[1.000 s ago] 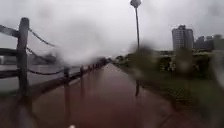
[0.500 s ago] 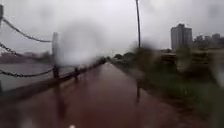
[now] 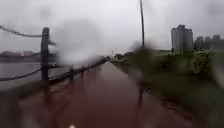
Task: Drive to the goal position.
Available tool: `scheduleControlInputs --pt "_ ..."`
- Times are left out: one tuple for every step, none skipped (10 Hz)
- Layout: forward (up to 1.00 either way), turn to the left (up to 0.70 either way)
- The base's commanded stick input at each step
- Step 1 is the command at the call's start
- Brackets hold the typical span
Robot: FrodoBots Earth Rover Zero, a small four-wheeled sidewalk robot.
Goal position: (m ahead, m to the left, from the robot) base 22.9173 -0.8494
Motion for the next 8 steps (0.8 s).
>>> scheduleControlInputs --pt "1.00 0.00" --pt "1.00 0.00" --pt "1.00 0.00" --pt "1.00 0.00" --pt "1.00 0.00" --pt "1.00 0.00" --pt "1.00 0.00" --pt "1.00 0.00"
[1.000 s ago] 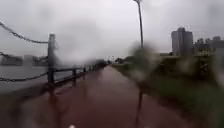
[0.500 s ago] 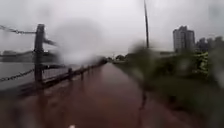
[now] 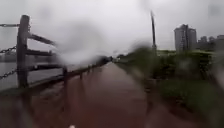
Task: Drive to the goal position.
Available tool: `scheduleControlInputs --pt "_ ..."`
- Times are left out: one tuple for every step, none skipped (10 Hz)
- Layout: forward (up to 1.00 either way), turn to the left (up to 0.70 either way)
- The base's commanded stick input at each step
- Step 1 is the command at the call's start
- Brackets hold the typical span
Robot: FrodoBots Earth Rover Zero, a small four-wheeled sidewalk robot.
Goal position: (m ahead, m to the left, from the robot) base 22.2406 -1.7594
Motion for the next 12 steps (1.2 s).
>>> scheduleControlInputs --pt "1.00 0.00" --pt "1.00 0.00" --pt "1.00 0.00" --pt "1.00 0.00" --pt "1.00 0.00" --pt "1.00 0.00" --pt "1.00 0.00" --pt "1.00 0.00" --pt "1.00 0.00" --pt "1.00 0.00" --pt "1.00 0.00" --pt "1.00 0.00"
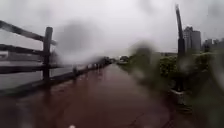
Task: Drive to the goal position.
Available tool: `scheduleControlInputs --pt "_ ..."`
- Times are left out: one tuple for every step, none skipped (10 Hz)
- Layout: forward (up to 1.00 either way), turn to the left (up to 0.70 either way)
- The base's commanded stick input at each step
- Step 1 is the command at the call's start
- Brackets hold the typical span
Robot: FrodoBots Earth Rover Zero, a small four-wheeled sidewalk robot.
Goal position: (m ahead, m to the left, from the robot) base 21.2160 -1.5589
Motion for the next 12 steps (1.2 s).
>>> scheduleControlInputs --pt "1.00 0.00" --pt "1.00 0.00" --pt "1.00 0.00" --pt "1.00 -0.04" --pt "1.00 -0.08" --pt "1.00 -0.11" --pt "1.00 -0.06" --pt "1.00 0.00" --pt "1.00 0.00" --pt "1.00 0.00" --pt "1.00 -0.03" --pt "1.00 -0.14"
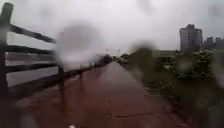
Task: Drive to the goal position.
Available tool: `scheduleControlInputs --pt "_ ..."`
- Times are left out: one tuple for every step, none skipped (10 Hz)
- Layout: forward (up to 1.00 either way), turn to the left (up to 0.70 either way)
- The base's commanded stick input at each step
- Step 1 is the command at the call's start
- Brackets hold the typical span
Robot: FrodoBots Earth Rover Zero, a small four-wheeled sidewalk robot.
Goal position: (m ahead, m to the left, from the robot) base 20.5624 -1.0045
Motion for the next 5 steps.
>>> scheduleControlInputs --pt "1.00 -0.24" --pt "1.00 -0.34" --pt "1.00 -0.25" --pt "1.00 0.00" --pt "1.00 0.00"
